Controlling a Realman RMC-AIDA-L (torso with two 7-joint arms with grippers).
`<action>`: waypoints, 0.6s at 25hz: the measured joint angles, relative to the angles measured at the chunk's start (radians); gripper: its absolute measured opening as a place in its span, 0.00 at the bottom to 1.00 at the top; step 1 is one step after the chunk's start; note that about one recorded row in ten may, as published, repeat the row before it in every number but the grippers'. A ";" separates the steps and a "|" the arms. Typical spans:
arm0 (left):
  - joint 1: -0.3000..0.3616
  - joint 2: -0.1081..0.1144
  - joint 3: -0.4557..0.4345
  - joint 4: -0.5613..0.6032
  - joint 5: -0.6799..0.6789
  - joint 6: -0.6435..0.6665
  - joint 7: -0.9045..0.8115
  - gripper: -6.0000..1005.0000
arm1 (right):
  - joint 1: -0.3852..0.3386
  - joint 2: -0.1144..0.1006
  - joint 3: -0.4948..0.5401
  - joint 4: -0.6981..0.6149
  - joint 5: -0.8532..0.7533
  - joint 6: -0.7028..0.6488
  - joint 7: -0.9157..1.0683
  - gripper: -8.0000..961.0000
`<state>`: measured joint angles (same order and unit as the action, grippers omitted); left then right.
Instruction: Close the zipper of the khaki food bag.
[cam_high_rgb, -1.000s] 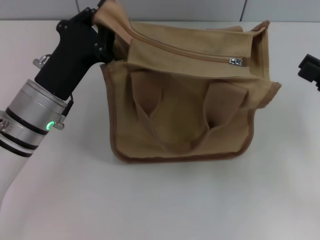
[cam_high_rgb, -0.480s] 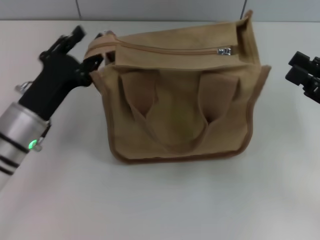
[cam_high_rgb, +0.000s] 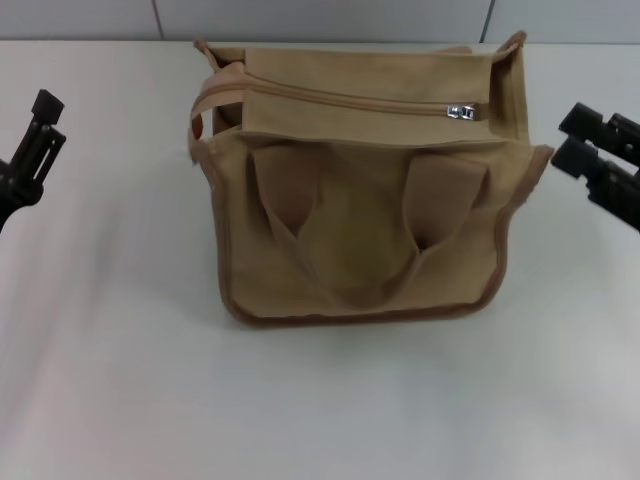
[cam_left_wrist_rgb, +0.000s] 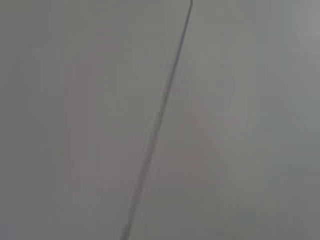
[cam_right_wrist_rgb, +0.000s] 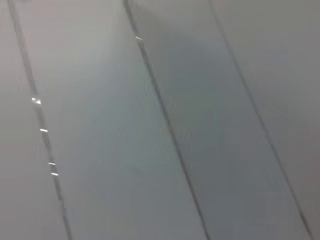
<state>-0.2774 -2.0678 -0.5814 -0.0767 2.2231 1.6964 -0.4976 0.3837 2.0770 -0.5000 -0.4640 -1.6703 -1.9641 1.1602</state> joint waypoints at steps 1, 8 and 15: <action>0.000 0.000 0.000 0.000 0.000 0.000 0.000 0.79 | 0.000 0.000 0.000 0.000 0.000 0.000 0.000 0.56; -0.047 0.007 0.231 0.098 0.222 0.140 0.009 0.81 | -0.012 0.003 -0.006 0.036 -0.019 0.016 -0.082 0.59; -0.153 -0.005 0.533 0.201 0.380 0.028 -0.066 0.81 | -0.018 0.002 -0.024 0.079 -0.264 0.094 -0.240 0.62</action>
<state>-0.4308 -2.0728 -0.0485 0.1245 2.6033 1.7247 -0.5640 0.3658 2.0792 -0.5236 -0.3849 -1.9347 -1.8699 0.9201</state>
